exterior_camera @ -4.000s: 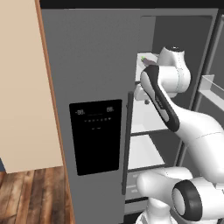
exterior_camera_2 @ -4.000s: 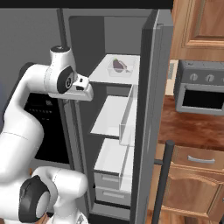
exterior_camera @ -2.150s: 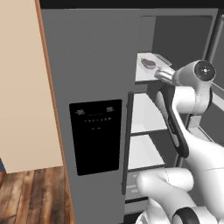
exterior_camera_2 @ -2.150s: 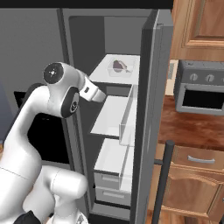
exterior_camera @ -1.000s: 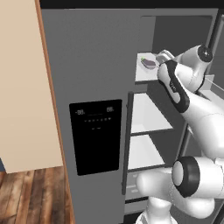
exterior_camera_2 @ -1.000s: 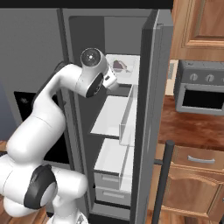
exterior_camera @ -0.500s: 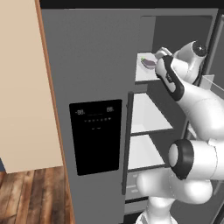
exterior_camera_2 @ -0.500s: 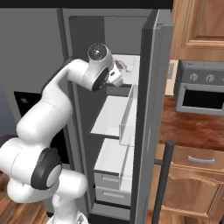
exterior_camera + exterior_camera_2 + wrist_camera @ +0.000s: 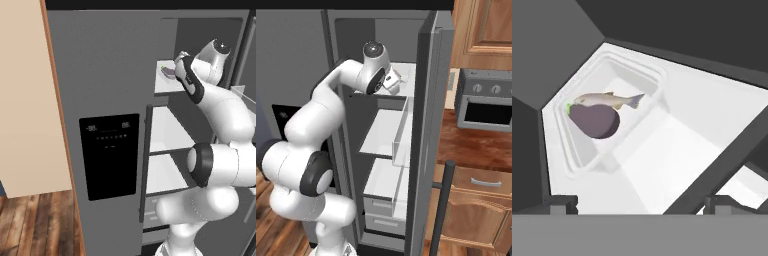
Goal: Place the tupperware containing the fish and eggplant meal in the microwave. Close the microwave door and press the start button to reheat the meal.
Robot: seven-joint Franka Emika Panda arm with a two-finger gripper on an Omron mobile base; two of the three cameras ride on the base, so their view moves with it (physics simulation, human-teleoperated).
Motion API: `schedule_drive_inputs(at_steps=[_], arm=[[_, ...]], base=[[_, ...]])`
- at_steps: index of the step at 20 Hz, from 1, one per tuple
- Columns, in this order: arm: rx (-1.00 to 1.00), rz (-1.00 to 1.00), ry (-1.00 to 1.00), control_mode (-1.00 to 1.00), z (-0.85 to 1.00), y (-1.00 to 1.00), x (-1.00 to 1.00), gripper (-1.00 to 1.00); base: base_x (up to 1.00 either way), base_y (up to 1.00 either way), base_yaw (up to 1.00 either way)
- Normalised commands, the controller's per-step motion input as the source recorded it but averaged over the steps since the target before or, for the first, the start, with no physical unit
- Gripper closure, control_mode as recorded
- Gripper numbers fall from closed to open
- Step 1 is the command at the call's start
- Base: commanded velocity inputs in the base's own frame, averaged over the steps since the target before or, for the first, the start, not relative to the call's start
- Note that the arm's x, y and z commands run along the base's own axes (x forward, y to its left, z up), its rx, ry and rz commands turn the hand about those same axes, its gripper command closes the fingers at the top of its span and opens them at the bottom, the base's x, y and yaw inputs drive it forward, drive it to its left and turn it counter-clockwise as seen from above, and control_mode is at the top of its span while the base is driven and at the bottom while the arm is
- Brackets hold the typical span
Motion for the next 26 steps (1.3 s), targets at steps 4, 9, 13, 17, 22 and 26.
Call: schedule_drive_inputs(at_steps=[4,9,13,17,22,26], arm=[[0.00,0.00,0.05,-1.00,0.00,-0.16,0.37,-1.00],[0.01,0.00,0.04,-1.00,-0.02,-0.20,0.38,-1.00],[0.00,0.00,0.05,-1.00,-0.13,-0.13,0.40,-1.00],[0.00,0.00,0.07,-1.00,-0.17,-0.03,0.40,-1.00],[0.00,0.00,0.10,-1.00,-0.18,0.00,0.40,-1.00],[0.00,0.00,0.09,-1.00,-0.12,0.00,0.42,-1.00]], base=[[0.00,0.00,0.00],[0.00,0.00,0.00],[0.00,0.00,0.00],[0.00,0.00,0.00],[0.00,0.00,0.00],[0.00,0.00,0.00]])
